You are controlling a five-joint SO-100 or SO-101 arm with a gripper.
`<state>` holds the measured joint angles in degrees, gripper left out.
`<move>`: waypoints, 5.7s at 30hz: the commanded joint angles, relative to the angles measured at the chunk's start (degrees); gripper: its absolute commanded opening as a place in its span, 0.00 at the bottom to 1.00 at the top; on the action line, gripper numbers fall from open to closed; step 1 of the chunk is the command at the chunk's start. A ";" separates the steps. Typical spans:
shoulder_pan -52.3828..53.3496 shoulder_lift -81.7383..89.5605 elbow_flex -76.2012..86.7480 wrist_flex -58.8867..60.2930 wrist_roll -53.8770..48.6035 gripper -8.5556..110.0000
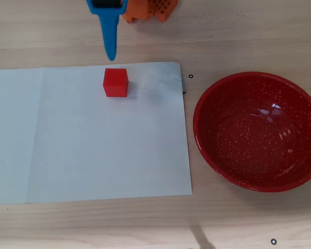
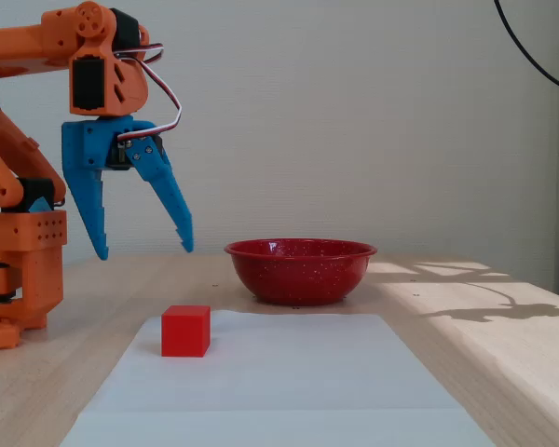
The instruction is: Grasp the red cube and put it in the red bowl
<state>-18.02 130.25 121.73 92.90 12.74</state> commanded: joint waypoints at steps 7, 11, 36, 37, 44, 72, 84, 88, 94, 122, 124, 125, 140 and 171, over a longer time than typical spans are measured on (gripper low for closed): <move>-0.97 -3.16 -8.26 -0.44 0.18 0.59; -1.14 -4.92 -6.94 -2.81 0.53 0.62; -0.18 -18.54 0.18 -21.45 2.20 0.66; 0.00 -18.90 0.62 -22.15 2.20 0.66; 1.32 -22.32 2.11 -26.28 1.49 0.66; 3.60 -28.30 0.53 -32.87 -1.67 0.18; 3.25 -26.28 -11.25 -18.19 -4.57 0.08; 3.69 -26.19 -21.62 -8.88 -6.33 0.08; 5.36 -26.28 -36.21 2.20 -8.44 0.08; 44.91 -39.20 -65.13 -0.88 -28.13 0.08; 46.32 -40.17 -63.54 -4.83 -28.39 0.08; 46.93 -40.69 -62.49 -6.94 -28.30 0.08; 49.92 -41.48 -40.78 -37.27 -22.85 0.30; 28.83 -16.87 -53.00 -0.35 -20.30 0.08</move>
<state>13.01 105.21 70.14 91.85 -9.14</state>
